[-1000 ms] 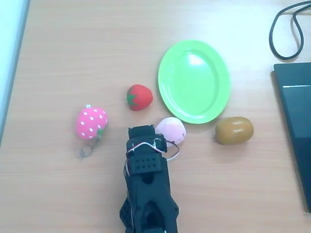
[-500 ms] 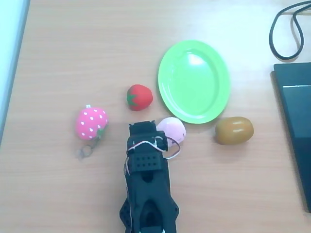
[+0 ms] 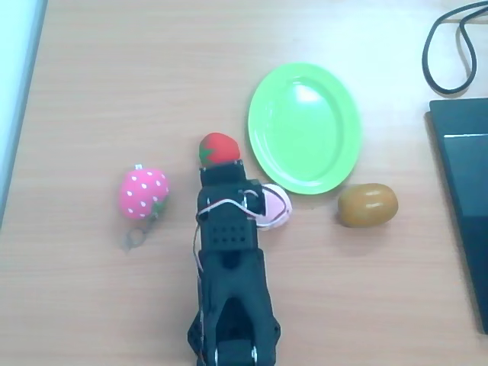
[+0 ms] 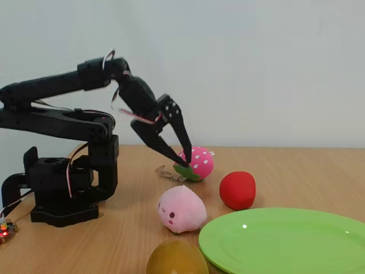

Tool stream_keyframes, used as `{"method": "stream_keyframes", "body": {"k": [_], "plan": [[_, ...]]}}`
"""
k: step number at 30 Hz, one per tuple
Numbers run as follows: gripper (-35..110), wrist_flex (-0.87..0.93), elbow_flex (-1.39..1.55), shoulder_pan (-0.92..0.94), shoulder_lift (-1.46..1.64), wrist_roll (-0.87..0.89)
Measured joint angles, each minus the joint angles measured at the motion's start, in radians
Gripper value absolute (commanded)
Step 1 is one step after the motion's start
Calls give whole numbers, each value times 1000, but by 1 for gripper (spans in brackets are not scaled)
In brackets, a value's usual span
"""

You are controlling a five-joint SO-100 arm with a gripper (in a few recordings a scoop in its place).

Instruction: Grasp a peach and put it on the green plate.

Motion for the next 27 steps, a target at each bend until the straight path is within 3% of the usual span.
{"method": "stream_keyframes", "body": {"k": [5, 8, 22, 27], "plan": [[-8, 101, -153, 38, -126, -6], [-8, 127, -195, 51, -193, -104], [-7, 121, -204, 209, -331, -341], [14, 120, -204, 230, -327, -347]]}}
